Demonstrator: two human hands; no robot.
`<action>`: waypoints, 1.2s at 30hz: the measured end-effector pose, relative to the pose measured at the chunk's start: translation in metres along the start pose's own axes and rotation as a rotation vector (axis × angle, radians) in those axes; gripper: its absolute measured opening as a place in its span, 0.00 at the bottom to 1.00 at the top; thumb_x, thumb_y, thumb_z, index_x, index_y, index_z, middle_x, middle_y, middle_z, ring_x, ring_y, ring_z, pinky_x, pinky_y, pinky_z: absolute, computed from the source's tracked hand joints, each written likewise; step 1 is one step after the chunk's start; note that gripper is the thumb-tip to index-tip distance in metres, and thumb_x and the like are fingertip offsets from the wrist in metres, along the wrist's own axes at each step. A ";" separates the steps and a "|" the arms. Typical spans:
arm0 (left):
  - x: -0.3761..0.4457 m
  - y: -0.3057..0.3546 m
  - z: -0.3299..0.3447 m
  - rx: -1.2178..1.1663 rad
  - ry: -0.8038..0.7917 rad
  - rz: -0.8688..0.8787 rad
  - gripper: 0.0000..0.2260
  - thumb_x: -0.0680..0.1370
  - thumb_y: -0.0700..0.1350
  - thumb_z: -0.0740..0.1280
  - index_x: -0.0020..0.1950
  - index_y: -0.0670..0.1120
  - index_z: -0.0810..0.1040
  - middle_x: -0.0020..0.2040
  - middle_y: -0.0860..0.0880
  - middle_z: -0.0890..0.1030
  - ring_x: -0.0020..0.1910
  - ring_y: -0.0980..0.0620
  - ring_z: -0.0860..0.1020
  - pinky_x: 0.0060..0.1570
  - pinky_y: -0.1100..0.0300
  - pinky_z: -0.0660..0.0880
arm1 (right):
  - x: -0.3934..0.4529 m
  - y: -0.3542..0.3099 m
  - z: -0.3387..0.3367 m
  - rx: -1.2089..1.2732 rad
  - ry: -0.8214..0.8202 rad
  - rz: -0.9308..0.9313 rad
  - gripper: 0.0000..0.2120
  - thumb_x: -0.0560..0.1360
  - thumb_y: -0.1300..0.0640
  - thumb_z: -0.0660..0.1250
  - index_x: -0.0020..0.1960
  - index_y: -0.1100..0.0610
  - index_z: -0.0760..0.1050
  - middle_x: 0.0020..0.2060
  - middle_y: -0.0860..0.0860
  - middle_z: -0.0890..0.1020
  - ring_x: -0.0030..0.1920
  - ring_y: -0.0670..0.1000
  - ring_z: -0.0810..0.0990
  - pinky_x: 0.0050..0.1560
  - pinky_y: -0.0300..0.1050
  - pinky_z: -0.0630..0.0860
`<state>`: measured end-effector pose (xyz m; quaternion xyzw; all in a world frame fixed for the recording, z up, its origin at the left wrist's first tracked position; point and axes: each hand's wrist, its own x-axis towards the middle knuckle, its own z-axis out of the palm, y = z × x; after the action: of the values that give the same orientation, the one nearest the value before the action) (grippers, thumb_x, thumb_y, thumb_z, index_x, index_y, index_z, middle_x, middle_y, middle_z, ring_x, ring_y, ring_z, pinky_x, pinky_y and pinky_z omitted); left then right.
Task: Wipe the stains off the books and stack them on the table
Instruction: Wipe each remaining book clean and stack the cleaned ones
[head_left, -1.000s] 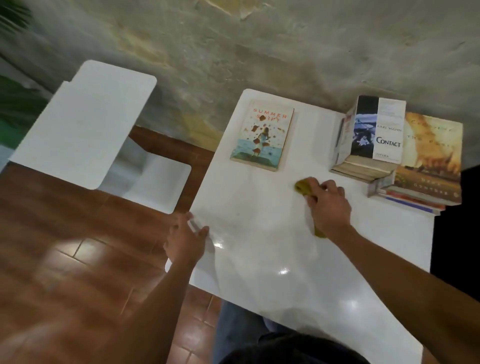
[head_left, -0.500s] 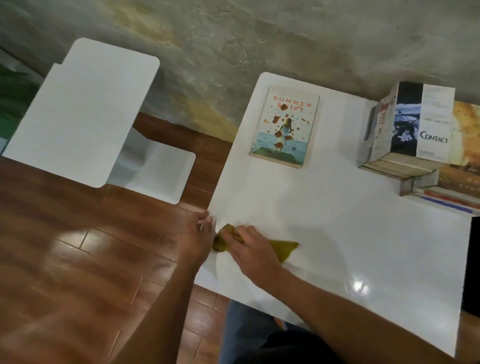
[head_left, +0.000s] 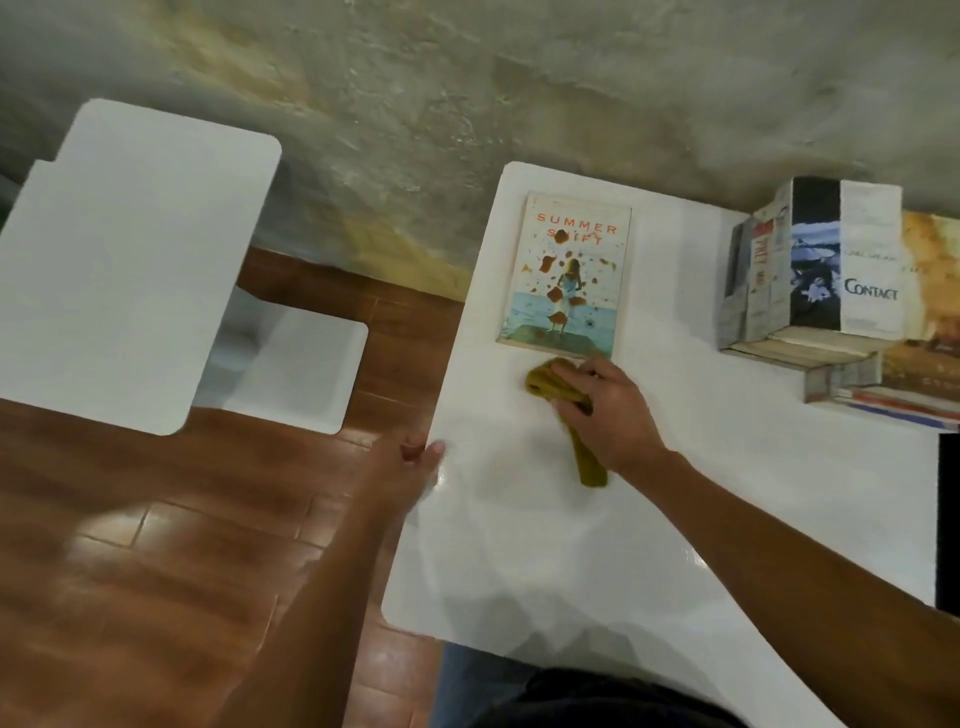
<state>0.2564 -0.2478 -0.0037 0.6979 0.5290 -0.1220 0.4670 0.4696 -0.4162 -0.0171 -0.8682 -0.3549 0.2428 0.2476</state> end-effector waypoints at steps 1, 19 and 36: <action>0.011 0.018 -0.002 -0.043 0.008 0.016 0.16 0.81 0.55 0.66 0.54 0.42 0.80 0.47 0.47 0.82 0.45 0.49 0.79 0.51 0.54 0.76 | 0.001 -0.001 -0.007 0.035 -0.023 0.000 0.21 0.76 0.55 0.72 0.68 0.54 0.77 0.54 0.51 0.76 0.55 0.54 0.76 0.61 0.52 0.76; 0.089 0.111 0.043 0.275 0.236 0.064 0.29 0.84 0.64 0.46 0.61 0.43 0.73 0.53 0.41 0.82 0.52 0.38 0.81 0.50 0.47 0.76 | 0.052 -0.007 -0.062 0.086 0.212 0.254 0.15 0.77 0.55 0.72 0.63 0.53 0.81 0.58 0.48 0.67 0.54 0.43 0.71 0.64 0.26 0.65; 0.088 0.103 0.051 0.303 0.207 0.091 0.36 0.73 0.76 0.55 0.62 0.46 0.66 0.51 0.46 0.80 0.47 0.42 0.81 0.49 0.46 0.80 | 0.102 0.000 -0.073 -0.191 0.185 0.211 0.11 0.77 0.50 0.72 0.56 0.54 0.84 0.56 0.48 0.76 0.48 0.46 0.73 0.45 0.46 0.76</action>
<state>0.3967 -0.2336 -0.0357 0.7924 0.5175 -0.1065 0.3050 0.5773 -0.3602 0.0134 -0.9389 -0.2588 0.1516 0.1688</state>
